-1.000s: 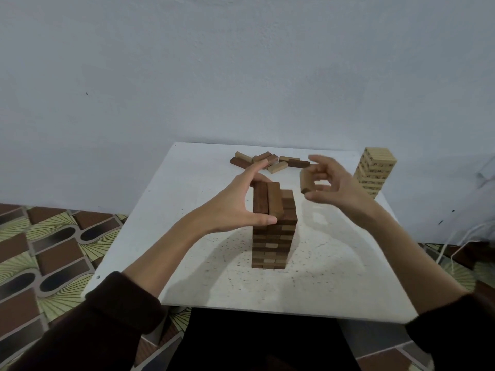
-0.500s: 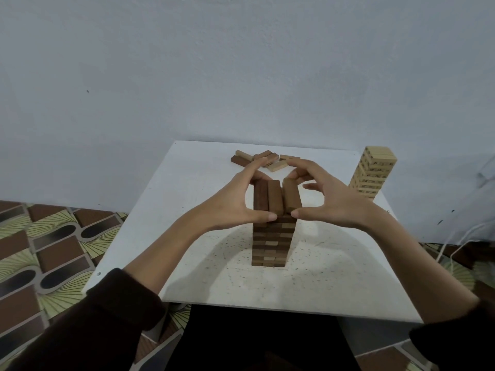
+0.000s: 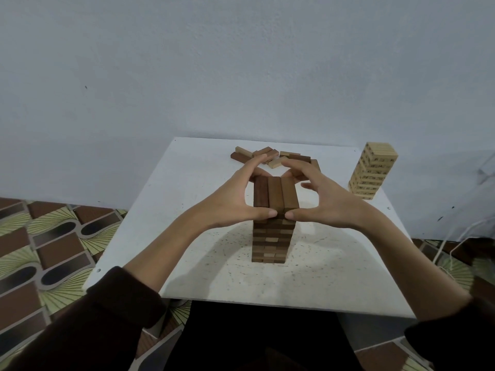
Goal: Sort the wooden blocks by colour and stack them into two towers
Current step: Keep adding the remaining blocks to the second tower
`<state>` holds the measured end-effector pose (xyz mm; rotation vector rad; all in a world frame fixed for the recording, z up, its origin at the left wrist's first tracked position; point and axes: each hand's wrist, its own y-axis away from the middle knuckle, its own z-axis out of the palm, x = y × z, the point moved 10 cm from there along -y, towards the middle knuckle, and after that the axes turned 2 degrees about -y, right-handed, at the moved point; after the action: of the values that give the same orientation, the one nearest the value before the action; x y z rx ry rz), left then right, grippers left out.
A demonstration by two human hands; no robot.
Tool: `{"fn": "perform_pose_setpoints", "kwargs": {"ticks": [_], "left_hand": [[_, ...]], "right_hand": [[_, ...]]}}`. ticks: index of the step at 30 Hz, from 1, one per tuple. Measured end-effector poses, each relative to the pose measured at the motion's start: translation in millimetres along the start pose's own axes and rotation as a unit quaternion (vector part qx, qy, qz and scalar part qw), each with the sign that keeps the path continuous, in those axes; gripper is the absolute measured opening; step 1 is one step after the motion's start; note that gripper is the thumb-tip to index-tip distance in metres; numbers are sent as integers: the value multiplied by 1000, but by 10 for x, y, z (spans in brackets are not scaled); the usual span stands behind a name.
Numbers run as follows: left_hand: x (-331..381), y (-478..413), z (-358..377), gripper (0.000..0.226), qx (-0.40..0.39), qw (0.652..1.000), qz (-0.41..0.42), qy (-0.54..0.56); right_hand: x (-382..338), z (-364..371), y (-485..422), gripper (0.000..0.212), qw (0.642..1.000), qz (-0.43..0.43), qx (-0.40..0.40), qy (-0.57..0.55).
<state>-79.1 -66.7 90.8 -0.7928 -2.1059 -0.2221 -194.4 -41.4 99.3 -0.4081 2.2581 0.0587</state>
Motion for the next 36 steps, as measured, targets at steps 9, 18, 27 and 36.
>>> {"fn": "perform_pose_setpoints", "kwargs": {"ticks": [9, 18, 27, 36], "left_hand": [[-13, 3, 4, 88, 6, 1000, -2, -1], [-67, 0, 21, 94, 4, 1000, -6, -1], [-89, 29, -4, 104, 13, 1000, -24, 0], [88, 103, 24, 109, 4, 997, -28, 77]], "right_hand": [[24, 44, -22, 84, 1000, 2, 11, -6], [53, 56, -40, 90, 1000, 5, 10, 0], [62, 69, -24, 86, 1000, 10, 9, 10], [97, 80, 28, 109, 998, 29, -15, -59]]}}
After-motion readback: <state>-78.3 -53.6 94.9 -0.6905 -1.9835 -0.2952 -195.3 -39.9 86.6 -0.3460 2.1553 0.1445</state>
